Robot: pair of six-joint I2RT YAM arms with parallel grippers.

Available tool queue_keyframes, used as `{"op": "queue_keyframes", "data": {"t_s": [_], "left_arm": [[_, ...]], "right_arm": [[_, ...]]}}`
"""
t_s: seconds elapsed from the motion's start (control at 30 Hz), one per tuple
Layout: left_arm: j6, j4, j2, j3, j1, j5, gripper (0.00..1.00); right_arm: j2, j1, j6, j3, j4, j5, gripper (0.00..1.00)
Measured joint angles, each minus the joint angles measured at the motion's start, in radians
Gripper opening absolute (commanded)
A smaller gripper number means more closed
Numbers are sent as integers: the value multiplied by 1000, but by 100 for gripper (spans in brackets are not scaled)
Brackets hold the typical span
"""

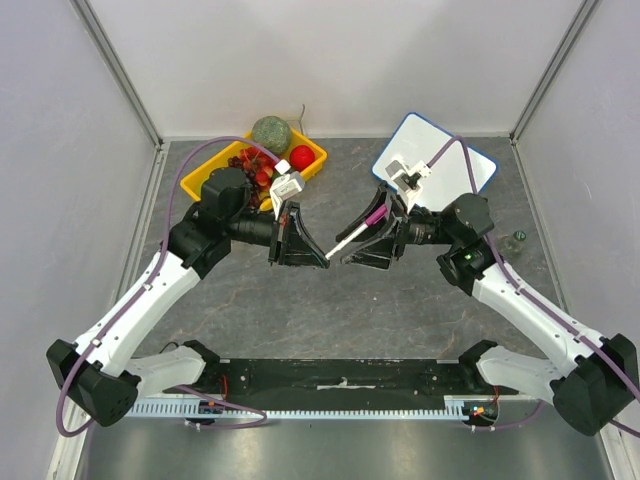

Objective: Write a sentence on the whiteboard
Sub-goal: Pick up the whiteboard marker at the center of the board.

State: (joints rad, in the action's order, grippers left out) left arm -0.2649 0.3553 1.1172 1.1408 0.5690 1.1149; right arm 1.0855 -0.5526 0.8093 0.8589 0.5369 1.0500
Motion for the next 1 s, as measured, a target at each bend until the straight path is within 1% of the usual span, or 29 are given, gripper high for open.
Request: {"op": "queue_keyframes", "data": {"t_s": [0.1,0.2,0.23,0.3,0.43,0.47,0.5,0.53,0.57,0.63,0.7,0.8,1.0], "left_arm": [[-2,-14,7,8,0,19,2],[-2,-20,10,9,0,23,2],[-3,-21,10,9,0,23,2],[-3,-22,10,9,0,26,2],[-4,-22,10,9,0,38,2],[-4,-22,10,9,0,39,2],[-4,-22,10,9,0,39,2],[-4,-21,10,9,-1,38,2],[-4,-21,10,8,-2,38,2],[-4,-20,11,8,-2,38,2],[-4,-21,11,8,-2,40,2],[-4,-21,12,8,-2,40,2],[-4,-21,12,3,-2,41,2]], "right_arm": [[12,-15,40,-16,63,-27,53],[23,-22,69,-19,101,-40,49],[24,-24,75,-20,107,-42,48],[24,-26,82,-24,116,-48,42],[24,-28,89,-32,121,-56,28],[24,-28,89,-32,120,-56,26],[24,-28,84,-32,119,-57,25],[24,-28,80,-32,116,-57,25],[24,-29,80,-32,116,-57,29],[22,-29,71,-32,104,-57,45],[21,-29,61,-32,85,-60,53],[21,-29,50,-32,62,-65,57],[18,-29,41,-32,30,-72,55]]}}
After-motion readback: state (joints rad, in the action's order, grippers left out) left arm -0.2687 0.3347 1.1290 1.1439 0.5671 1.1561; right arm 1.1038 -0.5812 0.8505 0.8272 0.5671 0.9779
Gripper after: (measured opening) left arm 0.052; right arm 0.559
